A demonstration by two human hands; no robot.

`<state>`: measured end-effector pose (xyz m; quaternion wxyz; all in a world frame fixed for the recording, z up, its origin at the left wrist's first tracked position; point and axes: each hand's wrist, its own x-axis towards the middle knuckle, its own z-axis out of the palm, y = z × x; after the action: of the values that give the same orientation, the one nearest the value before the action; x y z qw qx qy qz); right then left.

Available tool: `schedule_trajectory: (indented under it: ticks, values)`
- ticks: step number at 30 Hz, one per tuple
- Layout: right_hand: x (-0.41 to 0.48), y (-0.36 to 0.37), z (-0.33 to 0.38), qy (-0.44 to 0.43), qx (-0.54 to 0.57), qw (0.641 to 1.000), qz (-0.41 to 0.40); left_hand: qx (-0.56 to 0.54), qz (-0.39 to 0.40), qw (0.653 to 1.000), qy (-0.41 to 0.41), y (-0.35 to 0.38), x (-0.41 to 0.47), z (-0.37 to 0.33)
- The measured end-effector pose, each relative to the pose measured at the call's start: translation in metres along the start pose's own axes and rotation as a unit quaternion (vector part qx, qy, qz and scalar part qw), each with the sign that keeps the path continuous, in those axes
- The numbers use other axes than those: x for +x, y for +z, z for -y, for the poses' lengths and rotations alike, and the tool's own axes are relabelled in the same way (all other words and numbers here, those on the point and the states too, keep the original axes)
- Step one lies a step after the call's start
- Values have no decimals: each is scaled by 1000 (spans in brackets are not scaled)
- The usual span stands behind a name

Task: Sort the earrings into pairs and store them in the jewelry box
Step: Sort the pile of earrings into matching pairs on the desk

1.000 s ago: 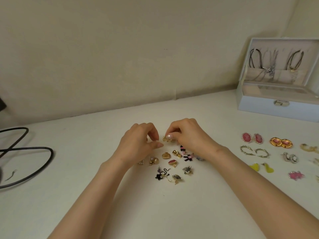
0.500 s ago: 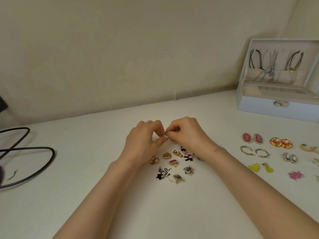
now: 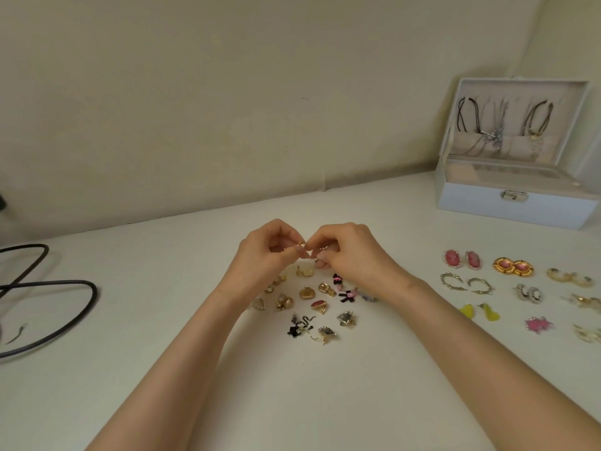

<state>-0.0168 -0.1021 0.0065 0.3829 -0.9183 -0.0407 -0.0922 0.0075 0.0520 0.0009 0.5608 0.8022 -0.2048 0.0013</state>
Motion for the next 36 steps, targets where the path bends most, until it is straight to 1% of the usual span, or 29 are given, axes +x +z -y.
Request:
schedule_trajectory:
  ticks: [3, 5, 8, 13, 15, 21, 25, 29, 32, 36]
  values:
    - [-7, -6, 1, 24, 112, 993, -15, 12, 6, 1000, 4, 1, -2, -3]
    - [-13, -10, 1, 32, 157, 987, -24, 16, 21, 1000, 7, 1, -4, -5]
    - [-23, -16, 0, 29, 167, 985, -41, 20, 36, 999, 12, 2, -6, -6]
    - [-43, -26, -1, 32, 191, 980, -37, -12, 55, 998, 26, 8, -11, -13]
    - [-52, -32, -3, 38, 189, 981, -38, -9, 67, 997, 39, 13, -15, -18]
    - [-77, -49, -13, 45, 163, 984, -61, 54, 149, 985, 65, 34, -21, -29]
    - [-97, -64, -23, 54, 151, 984, -70, 55, 190, 976, 93, 54, -25, -40]
    - [-116, -80, -35, 72, 173, 979, -85, 16, 239, 967, 83, 77, -31, -50]
    - [-129, -89, -43, 89, 187, 974, -95, -18, 274, 960, 61, 92, -34, -53]
    - [-142, -94, -50, 108, 186, 971, -101, 2, 283, 957, 62, 104, -36, -52]
